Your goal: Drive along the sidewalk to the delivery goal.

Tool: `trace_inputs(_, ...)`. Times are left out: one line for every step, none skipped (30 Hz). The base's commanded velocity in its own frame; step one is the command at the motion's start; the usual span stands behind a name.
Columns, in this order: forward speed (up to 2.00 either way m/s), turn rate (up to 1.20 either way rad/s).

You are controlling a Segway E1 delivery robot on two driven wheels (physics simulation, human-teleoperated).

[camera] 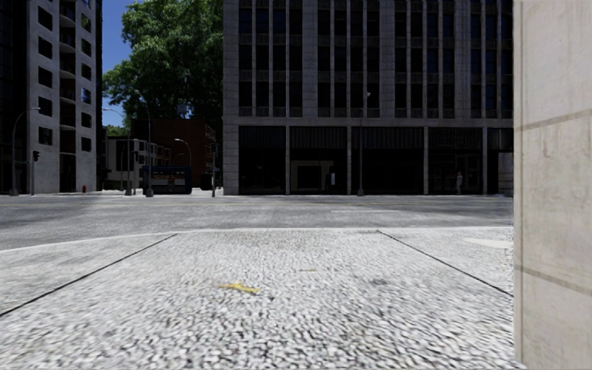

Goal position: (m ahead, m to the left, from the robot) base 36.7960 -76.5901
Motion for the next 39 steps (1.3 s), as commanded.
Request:
trace_inputs(2.0, 0.0)
trace_inputs(2.0, 0.0)
trace_inputs(2.0, 0.0)
trace_inputs(2.0, -0.04)
trace_inputs(2.0, -0.04)
trace_inputs(2.0, -0.15)
trace_inputs(2.0, -0.32)
trace_inputs(2.0, -0.46)
trace_inputs(2.0, -0.46)
trace_inputs(2.0, -0.61)
trace_inputs(1.88, -0.66)
trace_inputs(1.68, -0.67)
trace_inputs(1.61, -0.68)
trace_inputs(1.59, -0.68)
trace_inputs(1.59, -0.68)
trace_inputs(1.58, -0.68)
trace_inputs(1.57, -0.69)
trace_inputs(1.57, -0.69)
trace_inputs(1.57, -0.69)
trace_inputs(1.57, -0.69)
trace_inputs(1.57, -0.69)
trace_inputs(1.57, -0.69)
trace_inputs(1.57, -0.69)
trace_inputs(1.59, -0.69)
trace_inputs(1.59, -0.69)
trace_inputs(1.59, -0.69)
trace_inputs(1.59, -0.69)
trace_inputs(1.59, -0.69)
trace_inputs(1.6, -0.69)
trace_inputs(1.6, -0.69)
trace_inputs(1.63, -0.69)
trace_inputs(1.73, -0.69)
trace_inputs(1.77, -0.69)
trace_inputs(1.77, -0.69)
trace_inputs(1.78, -0.69)
trace_inputs(1.79, -0.69)
trace_inputs(1.79, -0.69)
trace_inputs(1.79, -0.69)
trace_inputs(1.79, -0.69)
